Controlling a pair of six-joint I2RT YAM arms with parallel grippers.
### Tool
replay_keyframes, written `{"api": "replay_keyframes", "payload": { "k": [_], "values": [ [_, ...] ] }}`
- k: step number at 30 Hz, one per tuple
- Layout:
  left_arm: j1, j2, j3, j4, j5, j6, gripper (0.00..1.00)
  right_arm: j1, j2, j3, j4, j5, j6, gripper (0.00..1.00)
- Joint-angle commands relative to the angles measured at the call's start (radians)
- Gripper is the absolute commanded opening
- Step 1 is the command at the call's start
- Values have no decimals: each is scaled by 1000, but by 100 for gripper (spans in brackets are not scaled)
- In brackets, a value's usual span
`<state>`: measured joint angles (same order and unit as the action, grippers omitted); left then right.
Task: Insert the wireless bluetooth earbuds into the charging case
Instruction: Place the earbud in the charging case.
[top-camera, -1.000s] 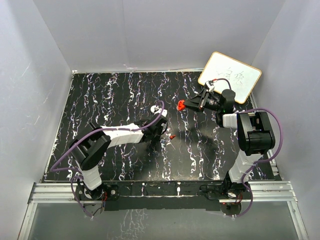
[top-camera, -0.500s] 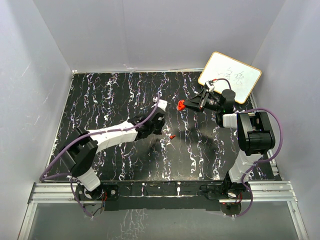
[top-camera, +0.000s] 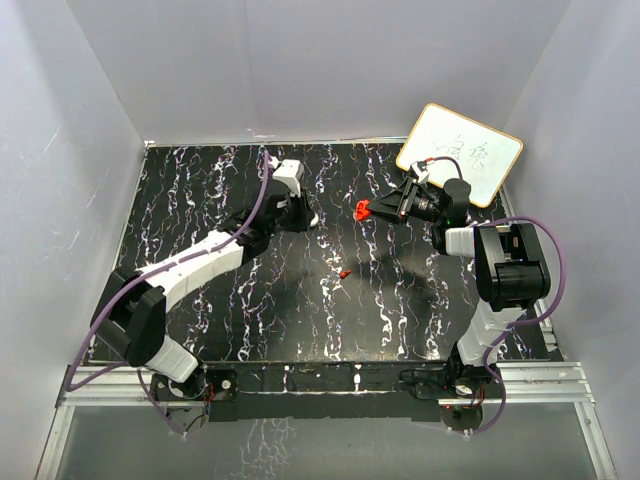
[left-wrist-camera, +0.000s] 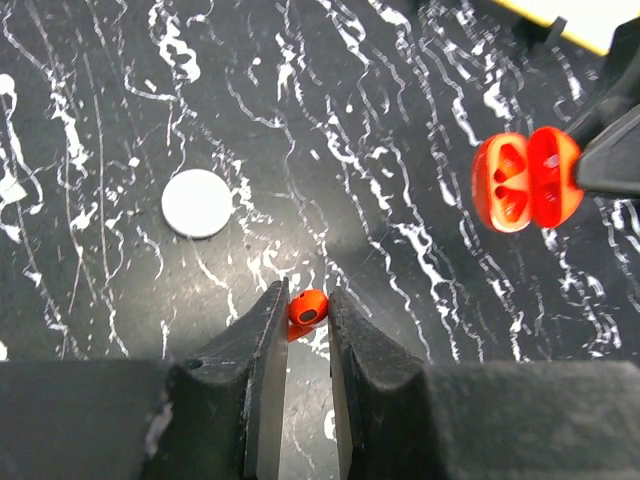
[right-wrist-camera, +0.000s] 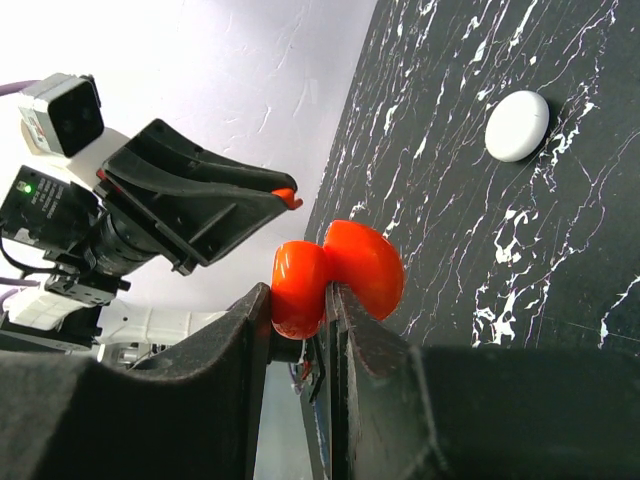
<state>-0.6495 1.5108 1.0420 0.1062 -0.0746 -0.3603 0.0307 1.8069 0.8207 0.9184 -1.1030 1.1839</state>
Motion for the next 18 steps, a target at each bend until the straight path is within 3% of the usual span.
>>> {"api": "replay_keyframes", "payload": {
  "k": [1,8,18],
  "values": [
    [40,-39,32,119,124,-41,0,-6,-31,4,78,-9,2,0],
    [111,-36,-11,338,268,-152,0,-1,-12,-8,155,-10,55,0],
    [173,38,-121,783,417,-361,0,39,57,-16,381,-3,213,0]
  ]
}}
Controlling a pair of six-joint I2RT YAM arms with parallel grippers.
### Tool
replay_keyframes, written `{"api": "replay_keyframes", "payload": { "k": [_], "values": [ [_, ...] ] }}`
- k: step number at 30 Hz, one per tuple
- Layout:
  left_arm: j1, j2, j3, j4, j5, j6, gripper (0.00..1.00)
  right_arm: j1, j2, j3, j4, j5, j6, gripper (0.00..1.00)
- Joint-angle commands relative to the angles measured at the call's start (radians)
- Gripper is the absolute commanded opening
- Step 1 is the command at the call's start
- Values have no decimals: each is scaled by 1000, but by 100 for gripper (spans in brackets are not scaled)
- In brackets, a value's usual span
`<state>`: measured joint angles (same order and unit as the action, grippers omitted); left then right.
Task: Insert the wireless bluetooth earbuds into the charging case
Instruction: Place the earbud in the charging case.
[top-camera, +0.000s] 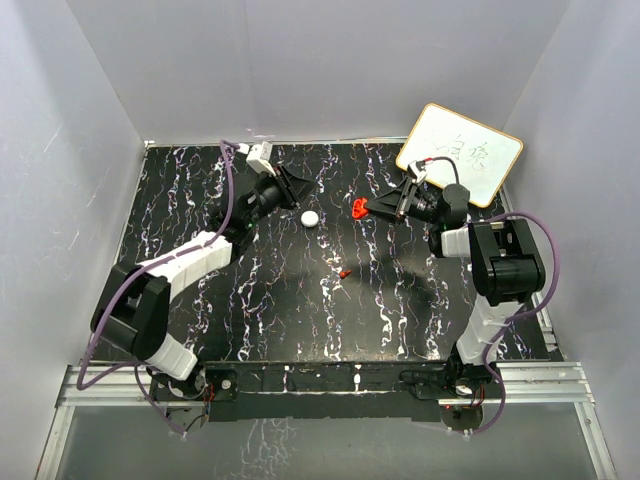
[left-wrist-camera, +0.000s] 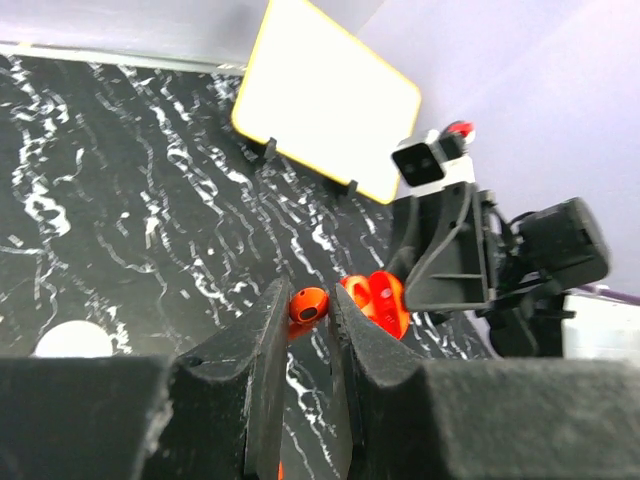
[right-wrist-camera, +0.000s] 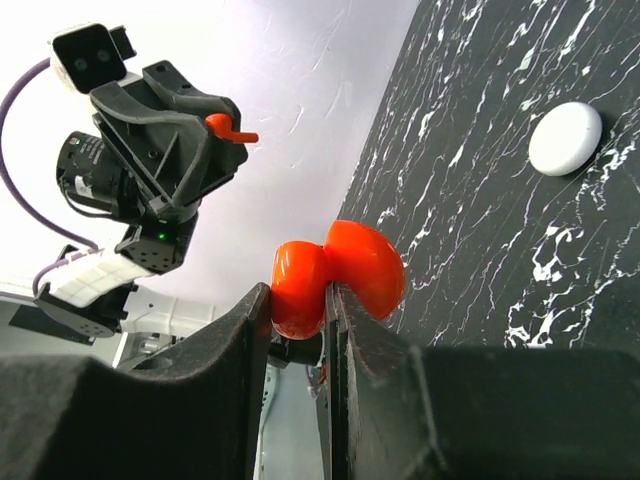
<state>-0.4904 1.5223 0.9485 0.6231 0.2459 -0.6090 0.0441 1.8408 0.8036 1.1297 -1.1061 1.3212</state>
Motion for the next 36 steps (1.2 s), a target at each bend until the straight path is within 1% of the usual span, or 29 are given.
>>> {"api": "replay_keyframes", "payload": {
  "k": [1,4,8,11,16,19,23,25,36],
  "values": [
    [18,41,-35,313,110,-144,0,32,31,4,185,2,87,0],
    [29,92,-56,467,154,-245,0,53,58,9,246,15,130,0],
    [33,148,-75,614,188,-346,0,70,98,14,359,31,204,0],
    [32,178,-93,717,201,-412,0,82,124,15,407,46,235,0],
    [32,190,-127,822,200,-457,0,96,151,11,472,72,266,0],
    [32,202,-138,877,204,-483,0,105,176,17,520,86,310,0],
    [32,252,-148,994,207,-539,0,115,201,22,563,118,360,0],
    [32,273,-143,1031,210,-553,0,119,202,22,562,130,368,0],
    [32,356,-87,1082,265,-627,0,126,204,29,556,167,383,0]
  ]
}}
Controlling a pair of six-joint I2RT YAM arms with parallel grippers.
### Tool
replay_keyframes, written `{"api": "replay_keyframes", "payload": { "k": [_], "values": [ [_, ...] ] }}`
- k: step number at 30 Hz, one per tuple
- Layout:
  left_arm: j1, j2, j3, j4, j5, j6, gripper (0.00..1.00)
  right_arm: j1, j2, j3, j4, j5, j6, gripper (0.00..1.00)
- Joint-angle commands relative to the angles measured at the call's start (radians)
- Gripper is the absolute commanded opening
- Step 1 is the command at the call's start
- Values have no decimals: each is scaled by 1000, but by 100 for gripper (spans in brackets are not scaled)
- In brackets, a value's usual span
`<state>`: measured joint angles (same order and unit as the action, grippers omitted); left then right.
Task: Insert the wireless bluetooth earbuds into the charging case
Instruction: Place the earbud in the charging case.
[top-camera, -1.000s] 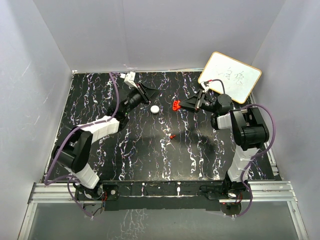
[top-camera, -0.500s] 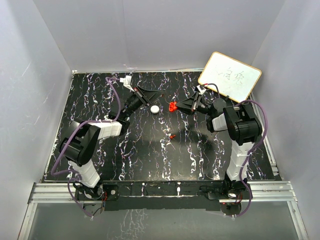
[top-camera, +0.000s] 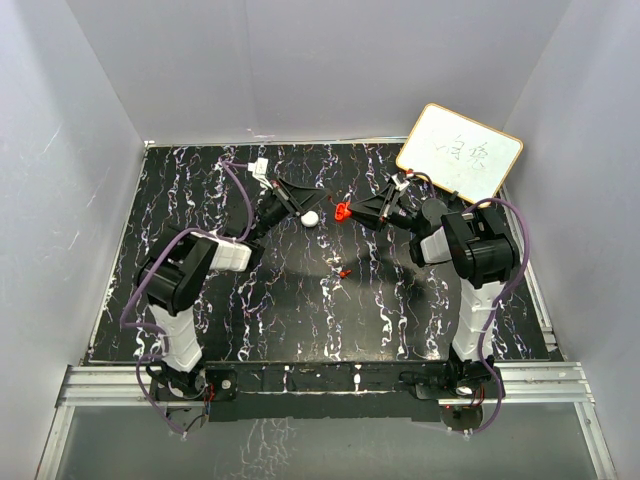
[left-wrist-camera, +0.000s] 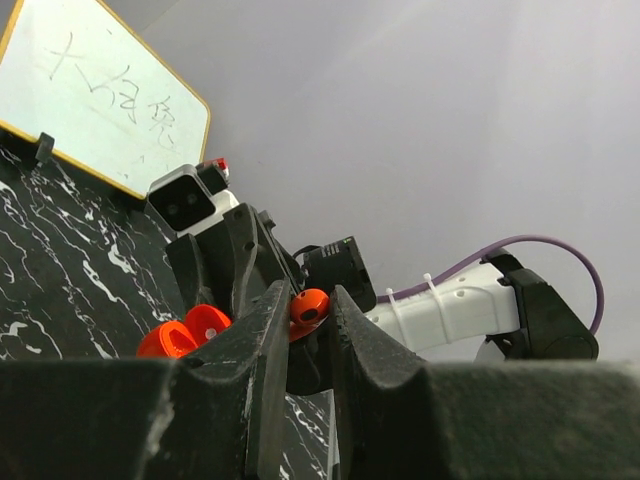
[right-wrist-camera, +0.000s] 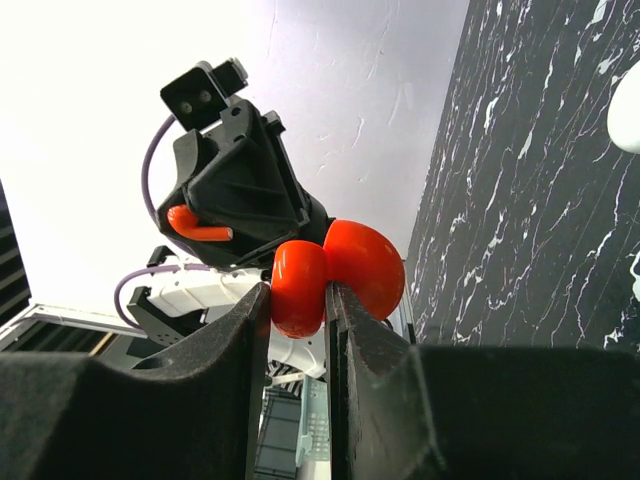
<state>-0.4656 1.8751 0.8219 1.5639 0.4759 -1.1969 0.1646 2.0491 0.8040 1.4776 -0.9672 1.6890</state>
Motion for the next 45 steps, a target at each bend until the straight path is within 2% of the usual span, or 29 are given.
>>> {"api": "replay_keyframes", "payload": {
  "k": [1,15,45],
  "values": [
    [7,7,44,139,42,-43,0,5,-2,28,212,30,20,0],
    [7,85,109,216,108,-97,0,4,17,30,273,47,72,0],
    [21,160,175,222,198,-98,0,7,27,54,334,36,116,0]
  ]
}}
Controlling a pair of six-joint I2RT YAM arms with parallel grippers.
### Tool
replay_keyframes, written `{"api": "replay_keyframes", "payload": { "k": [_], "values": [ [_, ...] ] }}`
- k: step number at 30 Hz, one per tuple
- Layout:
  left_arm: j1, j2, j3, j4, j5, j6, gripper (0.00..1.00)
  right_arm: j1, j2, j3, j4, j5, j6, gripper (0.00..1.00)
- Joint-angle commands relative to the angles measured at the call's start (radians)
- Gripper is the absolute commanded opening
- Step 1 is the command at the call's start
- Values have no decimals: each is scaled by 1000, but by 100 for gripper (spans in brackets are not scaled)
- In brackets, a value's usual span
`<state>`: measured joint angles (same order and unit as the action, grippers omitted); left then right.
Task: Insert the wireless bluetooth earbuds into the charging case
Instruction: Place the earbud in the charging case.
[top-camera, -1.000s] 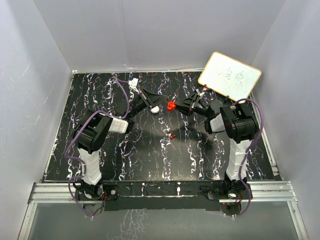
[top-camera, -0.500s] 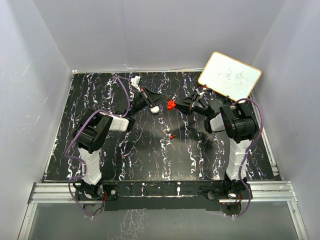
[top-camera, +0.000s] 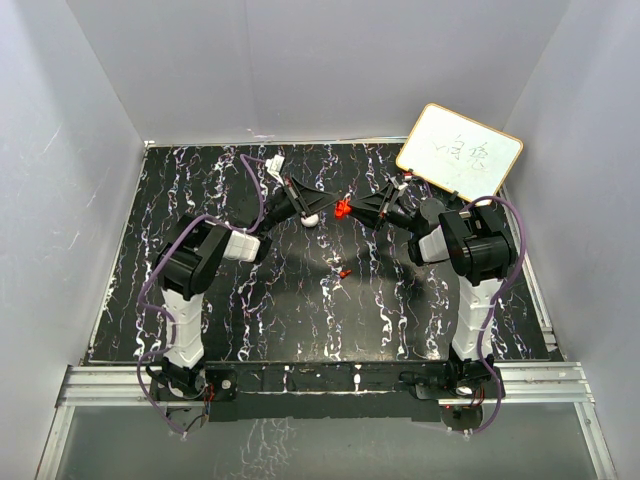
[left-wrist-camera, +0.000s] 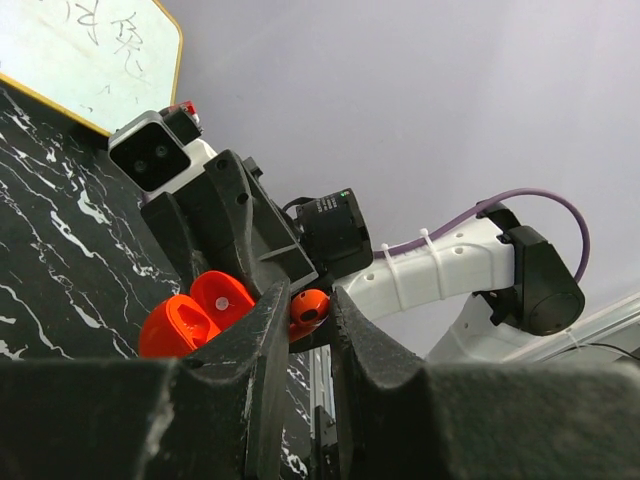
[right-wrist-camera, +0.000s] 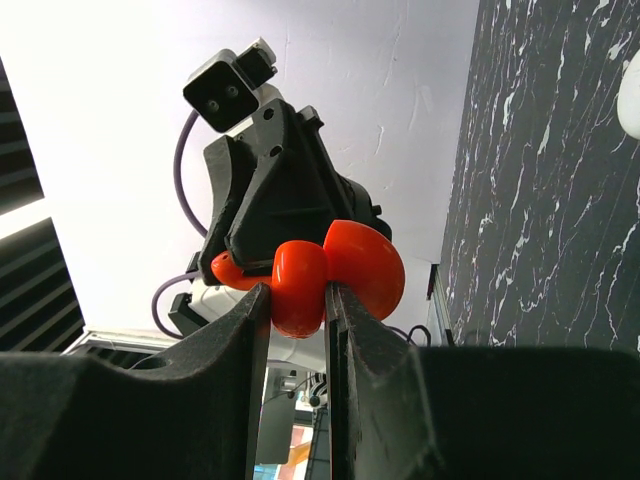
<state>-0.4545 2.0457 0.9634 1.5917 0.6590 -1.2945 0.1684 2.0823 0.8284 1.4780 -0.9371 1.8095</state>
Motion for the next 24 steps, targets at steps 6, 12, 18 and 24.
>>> {"api": "replay_keyframes", "payload": {
  "k": [6,12,18,24],
  "values": [
    [20,-10,36,195,10,3,0,5,-13,22,334,-4,-23,0],
    [21,-10,33,194,10,3,0,10,-32,13,335,-13,-62,0],
    [20,-22,20,194,8,3,0,20,-52,-3,338,-14,-148,0],
    [20,-40,-1,194,10,4,0,29,-77,-19,339,-4,-222,0]
  ]
}}
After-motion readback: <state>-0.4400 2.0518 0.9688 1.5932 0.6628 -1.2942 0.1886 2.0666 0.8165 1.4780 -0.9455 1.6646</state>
